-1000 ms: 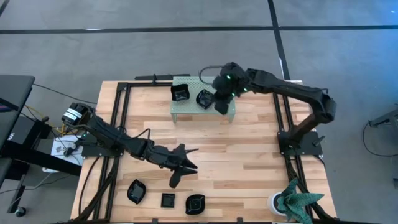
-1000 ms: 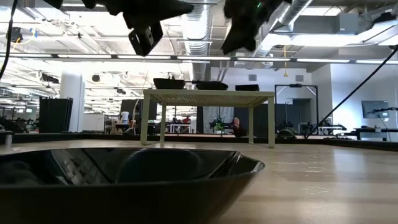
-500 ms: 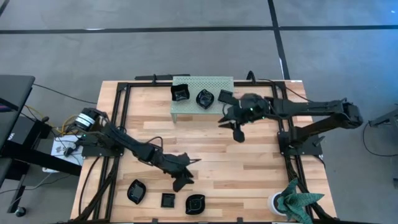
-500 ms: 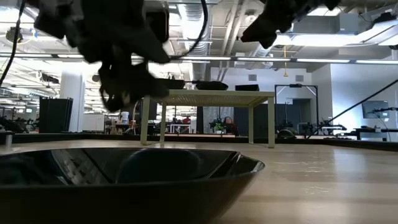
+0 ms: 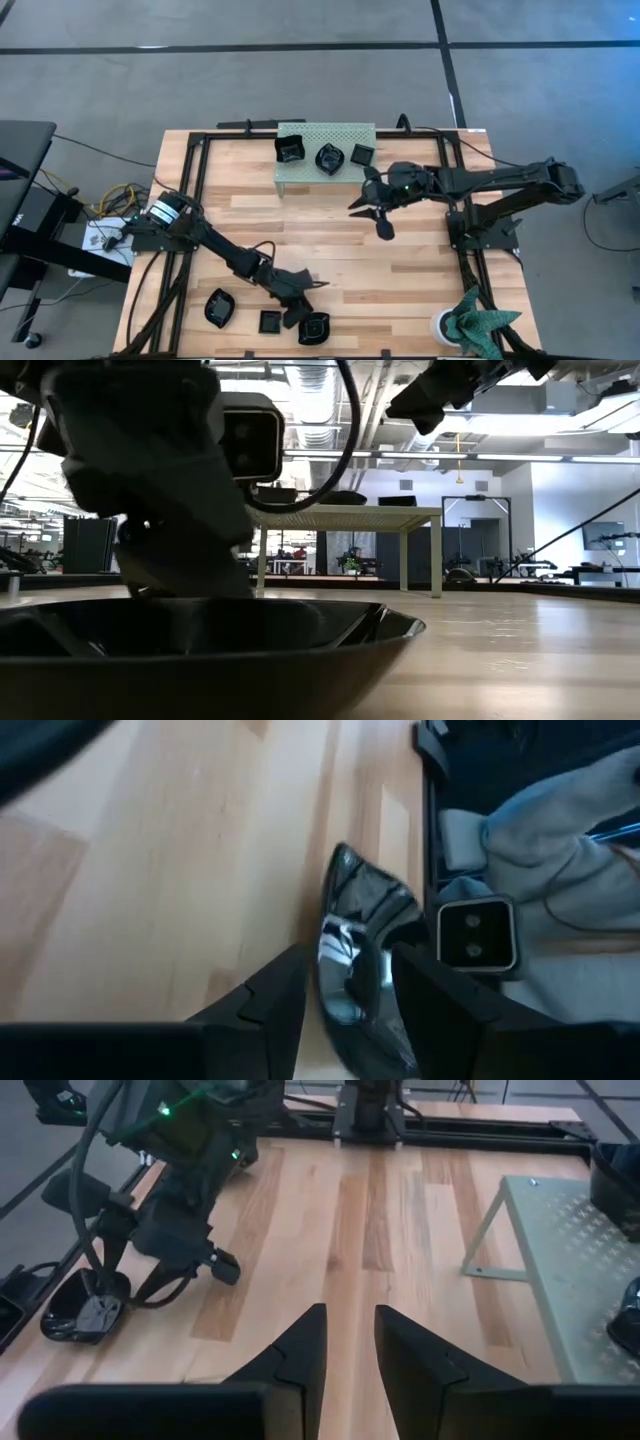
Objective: Pick & Place Mini shaped plates
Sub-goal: Stack the leaf-shaped plate on the leaf-shaped plate on the shelf
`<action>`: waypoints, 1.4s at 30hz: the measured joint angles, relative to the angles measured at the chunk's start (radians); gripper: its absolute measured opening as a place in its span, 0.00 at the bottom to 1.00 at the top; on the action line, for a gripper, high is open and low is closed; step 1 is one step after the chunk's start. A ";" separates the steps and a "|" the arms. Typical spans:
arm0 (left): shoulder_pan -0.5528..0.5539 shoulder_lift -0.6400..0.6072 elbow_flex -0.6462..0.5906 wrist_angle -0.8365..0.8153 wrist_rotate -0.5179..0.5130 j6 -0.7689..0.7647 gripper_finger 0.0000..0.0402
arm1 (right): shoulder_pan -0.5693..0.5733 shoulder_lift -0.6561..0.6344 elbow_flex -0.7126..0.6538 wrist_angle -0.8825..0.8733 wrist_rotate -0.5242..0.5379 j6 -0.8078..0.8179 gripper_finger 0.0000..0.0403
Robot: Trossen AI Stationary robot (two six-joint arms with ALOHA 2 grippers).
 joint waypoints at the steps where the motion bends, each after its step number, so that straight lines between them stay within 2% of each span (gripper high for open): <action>1: 0.000 0.000 0.000 0.001 -0.003 0.000 0.37 | 0.003 0.002 0.000 0.003 0.000 0.003 0.20; 4: 0.000 -0.016 -0.005 -0.046 -0.033 0.002 0.37 | 0.011 0.003 0.000 0.004 0.000 0.009 0.20; 16: -0.019 0.001 0.001 -0.041 -0.043 0.035 0.35 | 0.053 0.003 0.000 0.004 -0.003 0.009 0.20; 21: -0.027 0.002 0.001 -0.057 -0.043 0.088 0.24 | 0.057 0.003 0.000 0.003 -0.003 0.009 0.20; 27: -0.028 0.002 0.001 -0.064 -0.044 0.099 0.04 | 0.057 0.003 0.000 0.003 -0.003 0.009 0.20; 31: -0.010 -0.014 -0.002 -0.086 -0.100 0.099 0.02 | 0.057 0.003 0.000 0.003 -0.003 0.009 0.20; 36: 0.061 -0.113 -0.002 -0.143 -0.229 0.125 0.01 | 0.057 0.002 0.000 0.003 -0.002 0.008 0.20; 39: 0.130 -0.212 -0.002 -0.224 -0.266 0.182 0.01 | 0.056 -0.020 0.000 -0.028 -0.001 0.000 0.20; 42: 0.201 -0.336 -0.002 -0.252 -0.354 0.234 0.01 | 0.056 -0.073 0.000 -0.088 0.004 0.005 0.20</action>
